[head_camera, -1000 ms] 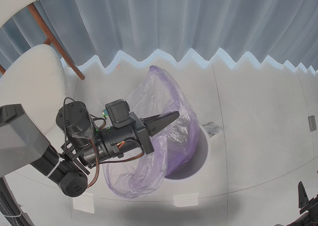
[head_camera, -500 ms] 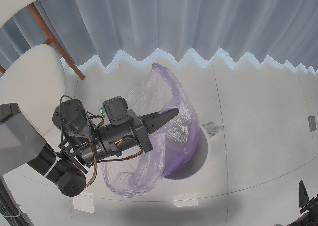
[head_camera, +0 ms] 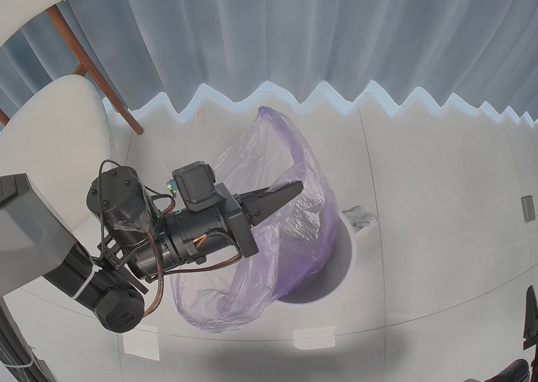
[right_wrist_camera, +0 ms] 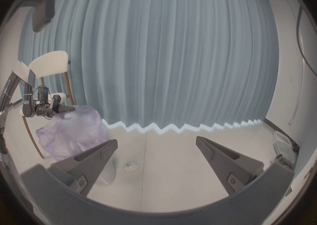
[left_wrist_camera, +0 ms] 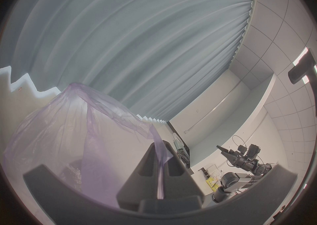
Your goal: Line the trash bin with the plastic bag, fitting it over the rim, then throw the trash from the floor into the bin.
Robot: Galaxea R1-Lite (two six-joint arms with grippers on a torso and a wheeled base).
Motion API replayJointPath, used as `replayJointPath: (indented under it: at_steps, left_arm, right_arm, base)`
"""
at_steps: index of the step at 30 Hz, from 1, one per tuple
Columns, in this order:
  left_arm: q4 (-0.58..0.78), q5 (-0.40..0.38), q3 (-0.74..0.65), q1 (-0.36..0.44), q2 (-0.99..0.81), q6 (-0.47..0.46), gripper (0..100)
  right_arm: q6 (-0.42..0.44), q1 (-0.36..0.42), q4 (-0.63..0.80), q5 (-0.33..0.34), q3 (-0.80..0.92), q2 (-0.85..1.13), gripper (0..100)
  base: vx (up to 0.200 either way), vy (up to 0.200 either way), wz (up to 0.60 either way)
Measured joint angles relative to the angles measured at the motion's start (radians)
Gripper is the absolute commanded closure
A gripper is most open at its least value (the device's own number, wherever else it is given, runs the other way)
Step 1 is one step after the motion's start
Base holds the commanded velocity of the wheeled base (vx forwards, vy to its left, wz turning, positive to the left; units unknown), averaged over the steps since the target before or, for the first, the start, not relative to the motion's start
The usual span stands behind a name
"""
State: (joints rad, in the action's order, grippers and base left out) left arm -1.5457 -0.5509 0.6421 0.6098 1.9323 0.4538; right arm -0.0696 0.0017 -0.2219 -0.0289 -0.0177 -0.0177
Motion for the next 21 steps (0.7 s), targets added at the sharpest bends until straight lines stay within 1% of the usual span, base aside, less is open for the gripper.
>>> replayJointPath:
  at_steps: [2,4,8,11,16,19,21]
  left_arm:
    - [0.000,0.000,-0.001,0.002,-0.001,0.000,100]
    - [0.000,0.000,-0.003,0.006,-0.002,-0.001,100]
    - [0.000,0.001,-0.009,0.013,-0.006,-0.001,100]
    - [0.000,0.001,-0.013,0.013,-0.009,-0.001,100]
    - [0.000,0.001,-0.014,0.012,-0.010,-0.003,100]
    - [0.000,0.001,-0.014,0.014,-0.010,-0.003,100]
    - [0.000,0.001,-0.014,0.015,-0.010,-0.003,100]
  right_arm:
    - [-0.013,0.000,-0.044,0.008,0.000,0.000,0]
    - [-0.023,0.000,-0.056,0.015,0.000,0.000,0]
    - [-0.030,0.001,0.012,0.029,0.000,0.000,0]
    - [-0.009,0.001,0.042,0.042,0.000,0.000,0]
    - [0.019,0.001,0.045,0.090,0.000,0.000,0]
    - [0.067,0.006,0.046,0.107,-0.023,-0.010,0]
    - [0.115,0.014,0.046,0.112,-0.047,-0.031,0]
  base:
    - [0.000,0.000,0.00]
    - [0.000,0.000,0.00]
    - [0.000,0.000,0.00]
    - [0.000,0.000,0.00]
    - [0.000,0.000,0.00]
    - [0.000,0.000,0.00]
    - [0.000,0.000,0.00]
